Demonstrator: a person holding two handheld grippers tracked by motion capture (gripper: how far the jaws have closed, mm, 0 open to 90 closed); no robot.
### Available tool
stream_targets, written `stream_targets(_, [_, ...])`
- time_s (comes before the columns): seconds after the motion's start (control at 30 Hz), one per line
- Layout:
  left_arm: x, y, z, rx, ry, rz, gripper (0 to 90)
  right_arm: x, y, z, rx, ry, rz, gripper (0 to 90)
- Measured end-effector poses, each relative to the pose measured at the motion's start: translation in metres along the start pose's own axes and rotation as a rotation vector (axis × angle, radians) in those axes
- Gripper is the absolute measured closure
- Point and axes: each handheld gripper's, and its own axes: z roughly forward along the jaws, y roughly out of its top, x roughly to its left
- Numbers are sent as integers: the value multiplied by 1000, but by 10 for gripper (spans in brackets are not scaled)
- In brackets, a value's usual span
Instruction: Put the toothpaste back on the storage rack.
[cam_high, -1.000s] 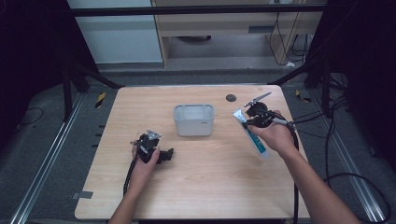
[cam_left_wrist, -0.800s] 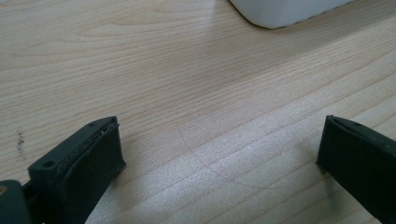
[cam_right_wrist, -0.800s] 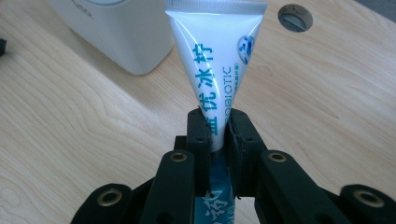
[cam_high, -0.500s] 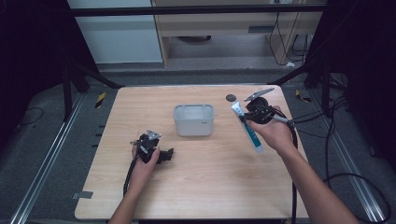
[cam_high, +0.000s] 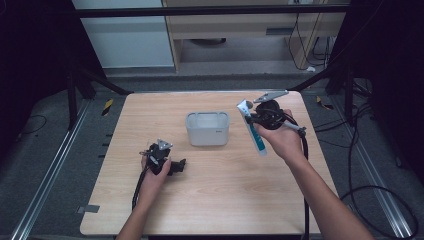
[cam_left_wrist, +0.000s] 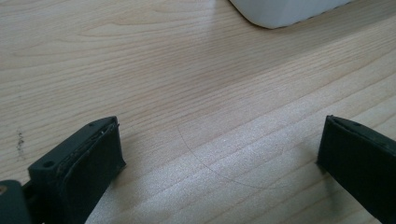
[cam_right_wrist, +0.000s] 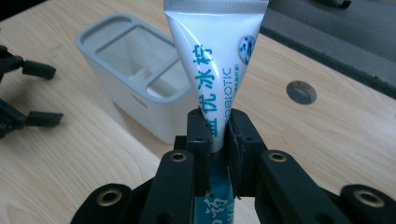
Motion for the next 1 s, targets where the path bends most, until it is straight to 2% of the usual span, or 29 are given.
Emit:
stream_targets(0.57, [0, 0, 0, -1, 0, 0, 0, 22, 28, 3, -107, 23, 11, 804])
stream_targets(1.0, [0, 0, 0, -3, 1, -1, 0, 40, 47, 8, -202, 12, 24, 804])
